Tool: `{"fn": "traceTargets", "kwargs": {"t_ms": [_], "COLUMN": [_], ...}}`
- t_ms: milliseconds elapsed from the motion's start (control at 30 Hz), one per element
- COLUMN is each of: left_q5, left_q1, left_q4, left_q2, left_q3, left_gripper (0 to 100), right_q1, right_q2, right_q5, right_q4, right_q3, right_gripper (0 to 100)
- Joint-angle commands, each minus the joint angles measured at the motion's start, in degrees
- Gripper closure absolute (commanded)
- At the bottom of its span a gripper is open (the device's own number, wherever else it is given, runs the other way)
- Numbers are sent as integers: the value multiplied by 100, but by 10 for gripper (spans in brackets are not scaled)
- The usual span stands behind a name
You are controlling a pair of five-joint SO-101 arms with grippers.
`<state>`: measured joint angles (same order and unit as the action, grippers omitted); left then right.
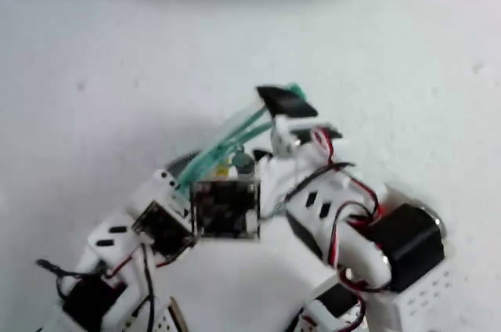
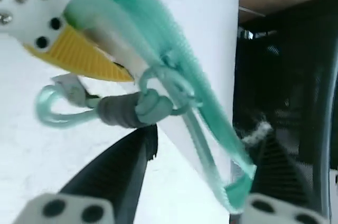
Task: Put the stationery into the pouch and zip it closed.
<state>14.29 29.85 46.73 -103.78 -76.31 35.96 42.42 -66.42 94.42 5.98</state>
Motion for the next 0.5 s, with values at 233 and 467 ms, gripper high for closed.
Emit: {"fn": "traceTargets", "kwargs": {"t_ms": [233,467], "left_q5": [-1116,-1495], "left_q1": [-1218,-1543], "left_q4": [-1916,-1881], "left_q2": [-75,-75], "left_q3": [-1187,-1213], "left_gripper": [977,977], "right_q1": [-760,-716], "right_q2": [40,48], "right_q5": [1758,3358], "right_q4": [-1692,-2149], "right_q3": [-299,-457], "right_gripper": [769,797]}}
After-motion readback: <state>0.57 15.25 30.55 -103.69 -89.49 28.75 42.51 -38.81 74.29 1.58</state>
